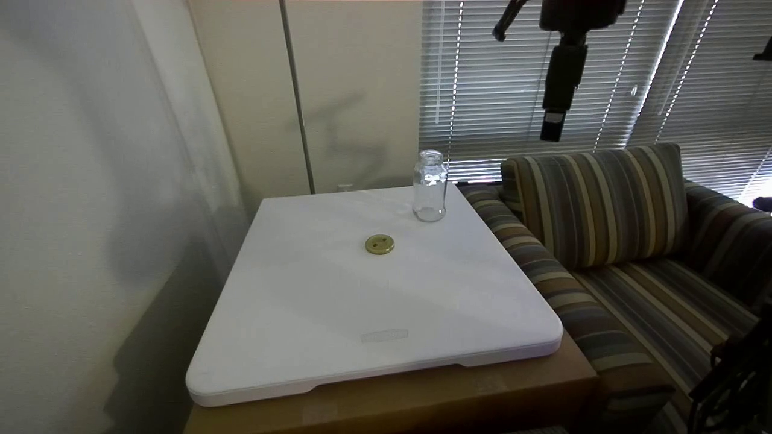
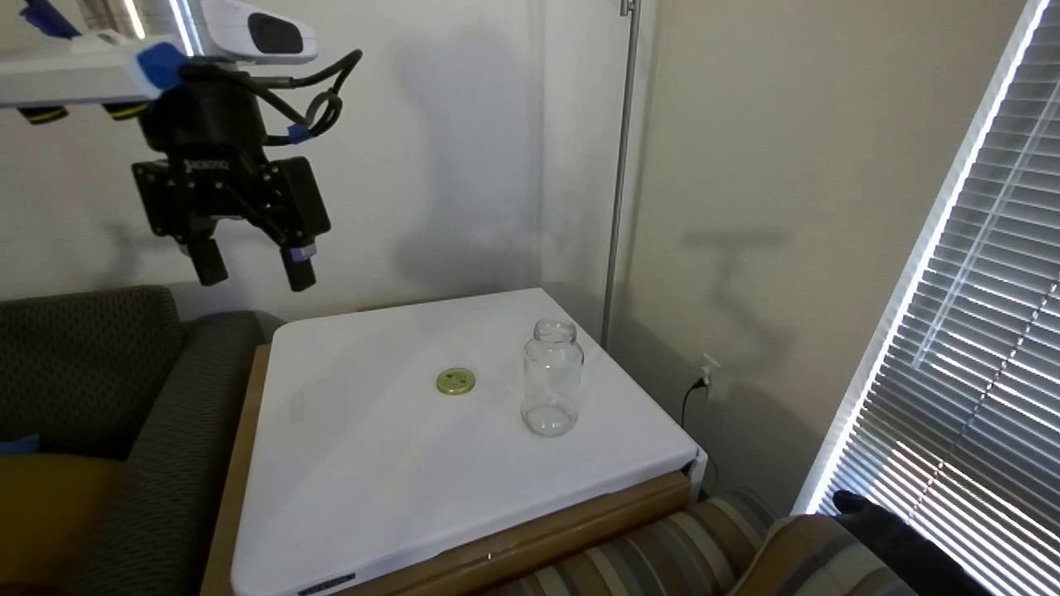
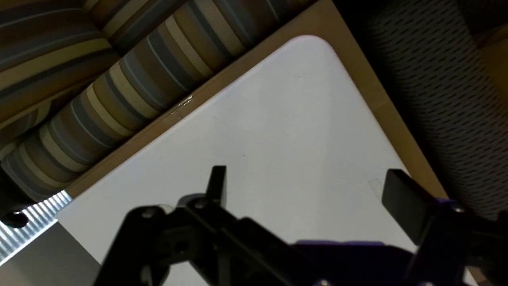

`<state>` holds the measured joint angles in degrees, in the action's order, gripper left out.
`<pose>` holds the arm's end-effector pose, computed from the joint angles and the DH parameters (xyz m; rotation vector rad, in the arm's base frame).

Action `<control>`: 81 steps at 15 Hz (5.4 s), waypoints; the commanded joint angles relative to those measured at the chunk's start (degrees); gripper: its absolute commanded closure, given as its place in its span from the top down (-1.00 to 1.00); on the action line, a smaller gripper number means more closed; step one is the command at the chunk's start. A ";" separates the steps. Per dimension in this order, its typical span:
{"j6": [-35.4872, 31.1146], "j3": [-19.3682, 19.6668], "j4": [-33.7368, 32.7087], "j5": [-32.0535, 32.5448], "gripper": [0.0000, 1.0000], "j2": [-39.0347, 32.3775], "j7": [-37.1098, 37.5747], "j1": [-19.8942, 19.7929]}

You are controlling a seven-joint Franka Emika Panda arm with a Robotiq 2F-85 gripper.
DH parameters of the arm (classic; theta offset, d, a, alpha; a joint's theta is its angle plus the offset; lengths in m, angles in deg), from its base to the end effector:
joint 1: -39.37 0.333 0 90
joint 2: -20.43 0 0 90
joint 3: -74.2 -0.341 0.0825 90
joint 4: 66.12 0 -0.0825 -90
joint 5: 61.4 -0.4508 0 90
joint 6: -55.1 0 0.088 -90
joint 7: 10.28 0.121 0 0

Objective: Pick the cap and put it on top of the bottle

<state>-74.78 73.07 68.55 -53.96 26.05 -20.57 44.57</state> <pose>0.5379 0.0549 0.3410 2.9864 0.5629 0.0165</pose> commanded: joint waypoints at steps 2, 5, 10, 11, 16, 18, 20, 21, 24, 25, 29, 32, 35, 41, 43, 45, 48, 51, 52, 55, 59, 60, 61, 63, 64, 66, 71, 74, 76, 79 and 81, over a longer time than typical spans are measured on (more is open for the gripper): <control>-1.63 -0.73 -4.97 -2.29 1.00 -7.31 0.54 -0.66; -0.01 -0.81 -7.85 -2.13 1.00 -10.63 1.38 -0.85; -0.59 -1.01 -5.69 -1.65 1.00 -8.26 1.16 -0.75; -0.59 -1.01 -5.69 -1.65 1.00 -8.21 1.16 -0.75; -5.57 -1.71 -6.33 -0.44 1.00 -9.78 3.05 -0.09; -5.59 -2.48 -8.24 0.84 1.00 -11.74 4.13 0.43; -4.79 -3.13 -11.03 1.17 1.00 -14.56 4.36 0.79; -4.76 -3.38 -12.55 1.13 1.00 -16.09 4.51 0.93; -4.16 -3.67 -17.99 0.05 1.00 -20.91 3.69 0.97; -4.03 -3.56 -20.03 -0.14 1.00 -22.61 3.70 0.84; -2.65 -3.77 -28.42 -2.84 1.00 -28.96 2.89 0.07; -2.00 -3.86 -34.81 -3.90 1.00 -34.02 3.03 0.02; -3.55 -3.49 -33.41 -2.92 1.00 -33.26 4.05 0.74; -2.49 -3.24 -37.38 -2.61 1.00 -36.82 4.47 1.10; -2.88 -3.53 -39.44 -2.97 1.00 -38.91 4.13 1.09; -1.84 -3.45 -42.95 -2.83 1.00 -41.86 3.92 1.30; 2.21 -3.03 -50.10 -2.52 1.00 -47.62 3.37 1.28; 3.29 -2.51 -53.82 -2.14 1.00 -52.02 3.93 1.62; 3.97 -2.35 -55.36 -2.13 1.00 -53.53 4.22 1.73; 4.31 -2.14 -58.78 -2.83 1.00 -57.84 5.67 1.71; 5.22 -2.35 -64.74 -3.88 1.00 -62.70 6.10 0.80; 6.00 -1.87 -66.82 -3.67 1.00 -63.85 6.24 0.55; 2.95 -2.20 -61.44 -3.10 1.00 -61.13 6.27 1.35; 3.06 -2.10 -62.49 -3.09 1.00 -61.90 6.29 1.33; 3.06 -2.11 -62.47 -3.08 1.00 -61.88 6.30 1.44; 3.06 -2.14 -62.48 -3.05 1.00 -61.89 6.31 1.70; 4.53 -2.24 -66.77 -3.22 1.00 -64.66 5.22 1.16; 4.01 -2.00 -71.25 -3.25 1.00 -67.82 5.36 0.96; 4.55 -1.60 -75.23 -3.13 1.00 -70.70 5.66 0.98; 4.96 -0.65 -80.85 -2.82 1.00 -74.96 6.47 1.33; 5.75 -0.38 -84.44 -3.07 1.00 -77.59 6.77 1.23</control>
<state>-71.83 72.00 -8.11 -56.86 -46.51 -14.21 45.83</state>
